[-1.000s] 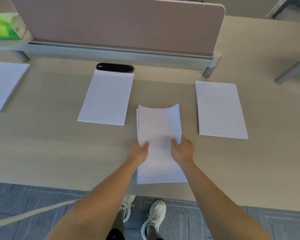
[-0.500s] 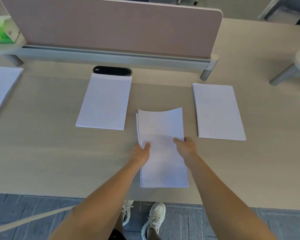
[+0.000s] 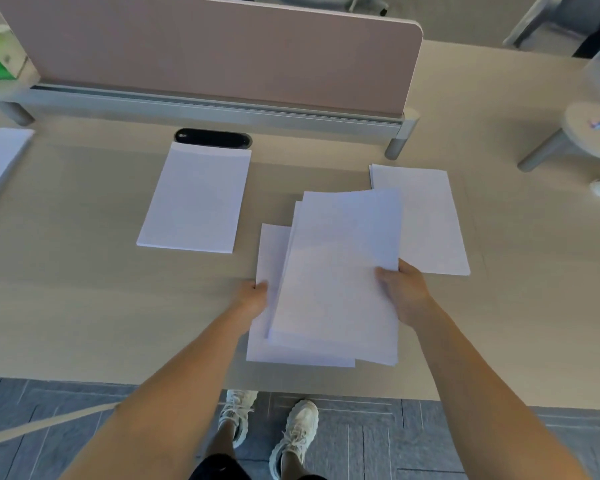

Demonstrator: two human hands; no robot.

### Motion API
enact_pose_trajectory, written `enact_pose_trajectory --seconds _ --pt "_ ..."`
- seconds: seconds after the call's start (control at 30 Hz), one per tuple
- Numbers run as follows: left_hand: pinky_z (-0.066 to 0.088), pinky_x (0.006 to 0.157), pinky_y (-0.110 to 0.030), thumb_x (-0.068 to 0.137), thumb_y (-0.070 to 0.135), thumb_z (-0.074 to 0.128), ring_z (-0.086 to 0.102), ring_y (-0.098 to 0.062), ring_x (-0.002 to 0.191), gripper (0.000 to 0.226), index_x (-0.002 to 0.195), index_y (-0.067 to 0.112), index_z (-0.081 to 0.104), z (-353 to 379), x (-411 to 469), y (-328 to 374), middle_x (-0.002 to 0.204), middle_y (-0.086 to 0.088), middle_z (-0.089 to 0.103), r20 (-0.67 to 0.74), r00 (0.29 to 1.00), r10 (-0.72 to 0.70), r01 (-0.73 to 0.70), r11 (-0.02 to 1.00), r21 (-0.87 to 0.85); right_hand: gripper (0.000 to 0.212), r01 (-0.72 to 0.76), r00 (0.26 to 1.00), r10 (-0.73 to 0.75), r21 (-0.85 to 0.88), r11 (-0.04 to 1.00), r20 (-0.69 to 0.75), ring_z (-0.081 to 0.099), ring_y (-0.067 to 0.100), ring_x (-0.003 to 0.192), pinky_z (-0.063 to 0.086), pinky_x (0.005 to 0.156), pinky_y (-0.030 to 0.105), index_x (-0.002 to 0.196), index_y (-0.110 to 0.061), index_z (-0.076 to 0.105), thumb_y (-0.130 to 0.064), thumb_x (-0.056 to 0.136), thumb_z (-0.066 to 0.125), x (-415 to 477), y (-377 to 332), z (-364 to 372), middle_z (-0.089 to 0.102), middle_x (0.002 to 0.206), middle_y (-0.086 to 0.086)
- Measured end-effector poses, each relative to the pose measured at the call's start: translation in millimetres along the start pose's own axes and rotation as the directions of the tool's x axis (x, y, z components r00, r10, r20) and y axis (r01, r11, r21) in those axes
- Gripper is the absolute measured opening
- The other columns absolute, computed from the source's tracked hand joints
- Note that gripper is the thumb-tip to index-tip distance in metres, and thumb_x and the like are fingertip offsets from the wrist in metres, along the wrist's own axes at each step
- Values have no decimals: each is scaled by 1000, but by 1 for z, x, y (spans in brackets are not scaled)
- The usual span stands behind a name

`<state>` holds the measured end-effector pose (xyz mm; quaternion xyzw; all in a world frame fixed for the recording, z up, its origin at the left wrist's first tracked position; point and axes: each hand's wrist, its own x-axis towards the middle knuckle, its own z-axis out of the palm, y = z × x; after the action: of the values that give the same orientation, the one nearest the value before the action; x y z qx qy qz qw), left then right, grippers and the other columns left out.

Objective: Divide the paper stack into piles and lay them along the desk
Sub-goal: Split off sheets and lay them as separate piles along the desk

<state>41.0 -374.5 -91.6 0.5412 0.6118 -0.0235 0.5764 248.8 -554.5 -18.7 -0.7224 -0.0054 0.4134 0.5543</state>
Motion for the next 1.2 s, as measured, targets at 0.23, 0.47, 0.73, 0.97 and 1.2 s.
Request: enact_pose_trajectory --seconds 0.23,0.47,0.73,0.97,1.2 --pt "40 85 -32 101 31 42 57 -30 103 35 112 3 58 7 -6 -4 108 -14 59 -29 1000 11 -10 999 43 29 -33 999 33 -54 998 3 71 28 77 59 75 45 103 -7 72 7 86 54 2 26 -2 75 94 11" --pt "36 68 -30 98 35 43 50 -21 77 31 85 11 58 3 -5 -11 81 -9 54 -15 999 50 -50 999 -22 35 20 999 -35 -333 943 -38 64 19 77 50 64 27 125 -11 58 -3 93 48 11 48 40 68 106 6" --pt "50 84 -32 100 30 46 64 -22 84 30 83 13 65 7 -14 -12 87 -4 68 44 998 -39 48 969 -242 67 39 987 -121 -563 826 -109 49 30 130 41 86 27 157 -19 12 -19 99 46 -1 49 60 39 151 9" --pt "53 72 -31 99 30 49 66 -21 75 29 83 13 67 9 -16 -12 83 -4 71 71 997 -36 56 949 -310 63 21 986 -98 -492 871 -133 59 22 106 54 87 38 145 -29 37 -23 85 52 3 46 69 49 137 3" --pt "54 91 -42 97 36 52 69 -26 87 32 80 16 69 8 -11 -20 88 -5 74 59 998 -31 48 951 -307 52 47 973 -165 -562 826 -161 57 29 113 54 87 51 123 -20 41 -29 73 52 5 52 84 49 126 1"
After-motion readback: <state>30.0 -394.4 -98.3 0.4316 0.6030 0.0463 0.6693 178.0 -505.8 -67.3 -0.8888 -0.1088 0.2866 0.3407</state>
